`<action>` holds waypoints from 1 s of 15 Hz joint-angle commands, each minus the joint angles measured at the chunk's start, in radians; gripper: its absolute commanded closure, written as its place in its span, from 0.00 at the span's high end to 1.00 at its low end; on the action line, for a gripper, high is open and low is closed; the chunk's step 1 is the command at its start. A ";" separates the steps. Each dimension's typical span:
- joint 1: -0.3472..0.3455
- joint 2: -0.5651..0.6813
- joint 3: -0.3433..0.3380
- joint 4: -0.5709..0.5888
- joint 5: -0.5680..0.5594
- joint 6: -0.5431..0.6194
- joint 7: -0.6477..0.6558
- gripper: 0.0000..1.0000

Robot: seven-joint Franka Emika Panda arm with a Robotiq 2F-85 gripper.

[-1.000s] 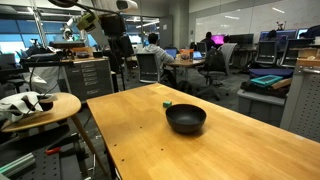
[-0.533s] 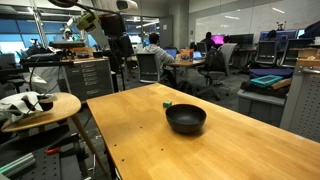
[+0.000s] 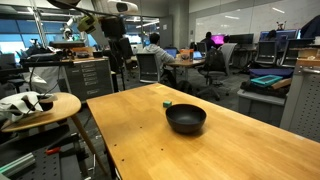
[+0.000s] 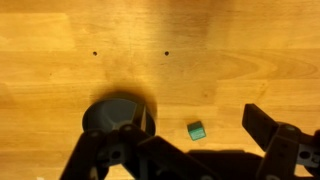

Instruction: Put the green block inside the black bowl

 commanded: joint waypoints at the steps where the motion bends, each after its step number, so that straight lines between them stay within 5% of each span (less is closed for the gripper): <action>1: -0.018 0.090 0.045 0.030 -0.028 0.062 0.124 1.00; 8: -0.045 0.388 0.125 0.202 -0.204 0.129 0.467 1.00; 15: 0.063 0.692 0.013 0.488 -0.402 0.096 0.735 1.00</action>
